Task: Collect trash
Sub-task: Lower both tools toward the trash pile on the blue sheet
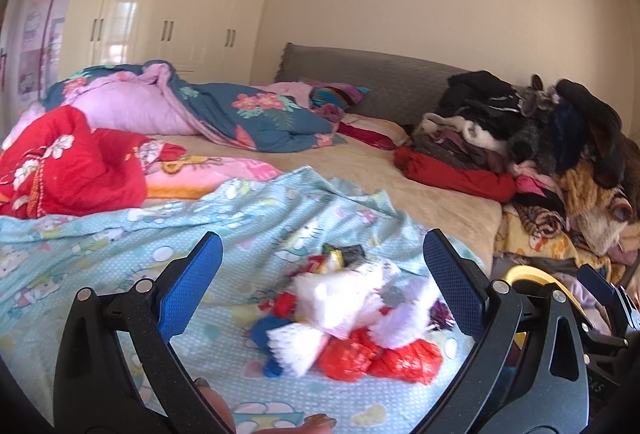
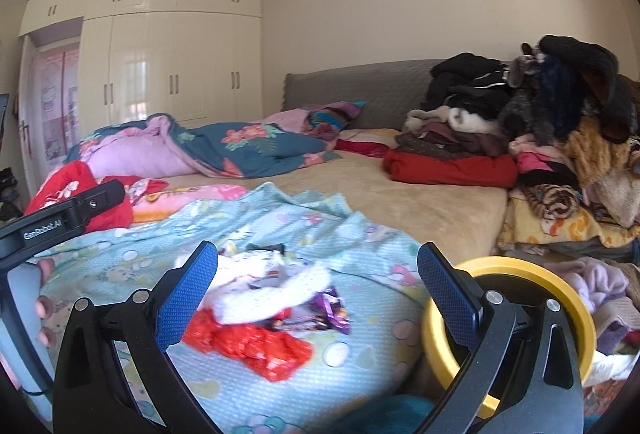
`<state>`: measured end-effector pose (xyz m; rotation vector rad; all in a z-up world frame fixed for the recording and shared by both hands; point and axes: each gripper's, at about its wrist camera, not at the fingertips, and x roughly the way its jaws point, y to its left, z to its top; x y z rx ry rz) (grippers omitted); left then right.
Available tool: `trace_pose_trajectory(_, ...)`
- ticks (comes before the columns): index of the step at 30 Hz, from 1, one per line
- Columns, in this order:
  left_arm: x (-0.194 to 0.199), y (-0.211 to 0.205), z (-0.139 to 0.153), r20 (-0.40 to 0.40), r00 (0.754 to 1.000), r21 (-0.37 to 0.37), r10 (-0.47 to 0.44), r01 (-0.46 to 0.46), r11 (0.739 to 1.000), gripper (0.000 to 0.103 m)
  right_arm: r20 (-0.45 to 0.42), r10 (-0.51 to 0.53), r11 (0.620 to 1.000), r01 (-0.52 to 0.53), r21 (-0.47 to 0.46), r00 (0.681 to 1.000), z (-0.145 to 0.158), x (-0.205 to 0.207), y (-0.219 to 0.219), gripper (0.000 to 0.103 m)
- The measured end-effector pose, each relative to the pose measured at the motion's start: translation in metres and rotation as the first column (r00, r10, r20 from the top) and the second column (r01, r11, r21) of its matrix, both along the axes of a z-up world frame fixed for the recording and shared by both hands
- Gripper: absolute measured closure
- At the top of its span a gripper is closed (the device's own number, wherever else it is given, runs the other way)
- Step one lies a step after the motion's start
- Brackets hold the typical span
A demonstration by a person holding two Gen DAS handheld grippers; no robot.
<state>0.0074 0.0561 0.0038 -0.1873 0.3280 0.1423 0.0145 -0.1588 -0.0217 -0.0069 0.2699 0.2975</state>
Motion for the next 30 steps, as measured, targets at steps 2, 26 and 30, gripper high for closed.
trace_pose_trajectory(2,0.002,0.012,0.0,0.006,1.0,-0.011,0.026,-0.025,1.0,0.011,-0.008,0.019,1.0,-0.019,-0.003,1.0,0.002,0.005,0.008,0.006)
trace_pose_trajectory(26,0.082,0.041,-0.032,-0.13,0.969,-0.085,-0.21,0.2,0.976,0.011,-0.232,0.031,0.999,-0.037,-0.022,0.972,-0.022,0.11,0.026,0.006)
trace_pose_trajectory(30,0.097,0.032,-0.051,-0.191,0.948,-0.098,-0.254,0.239,0.966,0.011,-0.281,0.024,0.999,-0.034,-0.029,0.959,-0.033,0.131,0.017,0.006)
